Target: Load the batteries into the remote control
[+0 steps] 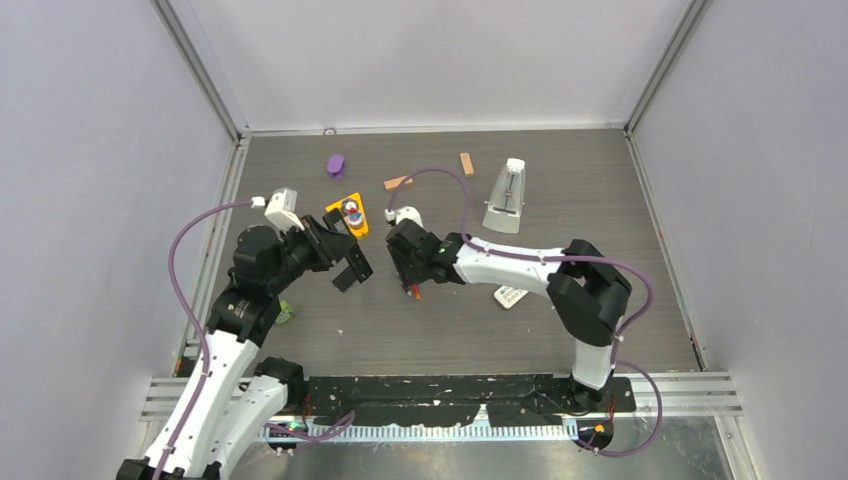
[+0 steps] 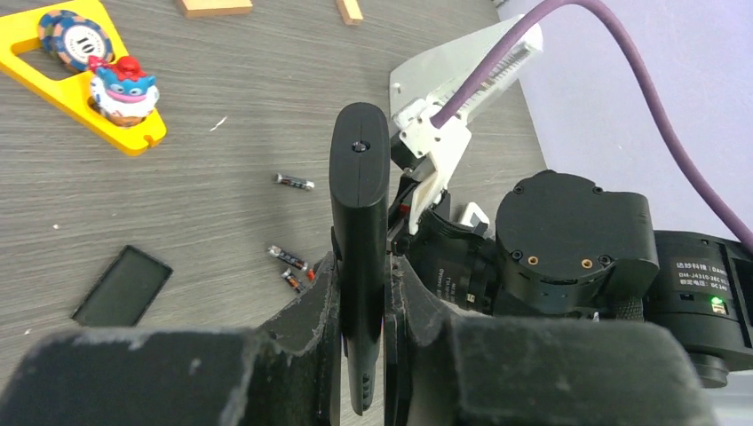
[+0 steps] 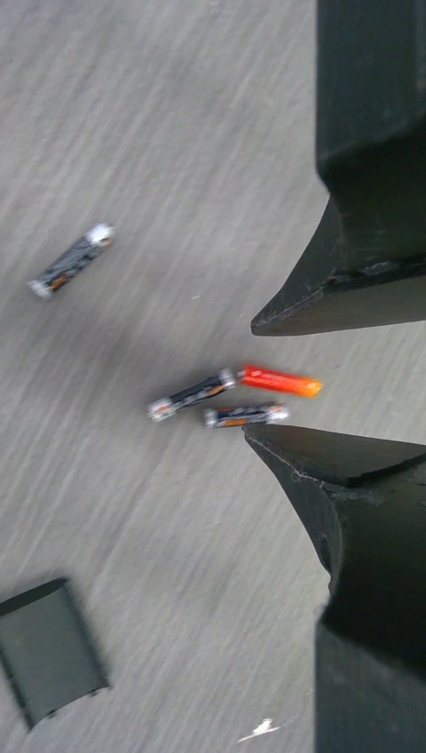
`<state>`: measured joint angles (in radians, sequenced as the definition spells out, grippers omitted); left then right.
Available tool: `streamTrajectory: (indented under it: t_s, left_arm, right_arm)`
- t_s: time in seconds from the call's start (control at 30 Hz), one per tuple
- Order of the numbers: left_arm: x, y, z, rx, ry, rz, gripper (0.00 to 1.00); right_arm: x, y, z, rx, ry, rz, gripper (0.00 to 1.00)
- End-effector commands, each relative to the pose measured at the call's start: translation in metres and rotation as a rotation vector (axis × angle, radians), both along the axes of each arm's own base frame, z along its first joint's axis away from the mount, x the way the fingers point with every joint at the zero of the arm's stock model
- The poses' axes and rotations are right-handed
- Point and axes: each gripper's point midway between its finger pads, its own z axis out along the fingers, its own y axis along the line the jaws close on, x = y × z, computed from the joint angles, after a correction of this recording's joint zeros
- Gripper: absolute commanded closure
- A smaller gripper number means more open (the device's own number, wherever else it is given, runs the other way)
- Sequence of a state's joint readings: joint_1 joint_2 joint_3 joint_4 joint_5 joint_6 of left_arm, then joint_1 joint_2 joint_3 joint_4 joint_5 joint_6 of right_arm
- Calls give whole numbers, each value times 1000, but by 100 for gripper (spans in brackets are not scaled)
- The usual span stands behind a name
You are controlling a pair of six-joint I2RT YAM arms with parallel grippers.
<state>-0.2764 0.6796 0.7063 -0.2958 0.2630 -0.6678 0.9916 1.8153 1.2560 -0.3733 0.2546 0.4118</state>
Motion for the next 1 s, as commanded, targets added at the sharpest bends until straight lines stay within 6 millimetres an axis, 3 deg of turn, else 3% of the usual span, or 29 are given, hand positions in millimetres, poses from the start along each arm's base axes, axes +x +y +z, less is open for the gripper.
streamTrajectory:
  t_s: [0.0, 0.23, 0.57, 0.73, 0.97]
  left_arm:
    - [17, 11, 4, -18, 25, 15, 100]
    - [32, 22, 1, -59, 45, 31, 100]
    - [38, 32, -14, -31, 73, 87, 100]
    - [38, 31, -16, -34, 76, 84, 100]
    - [38, 31, -19, -37, 80, 82, 100]
  right_arm:
    - [33, 29, 26, 34, -103, 36, 54]
    - [43, 42, 14, -4, -64, 98, 55]
    - [31, 38, -18, -69, 32, 188, 55]
    - [31, 39, -24, -81, 44, 192, 56]
    - [31, 35, -39, -111, 59, 180, 65]
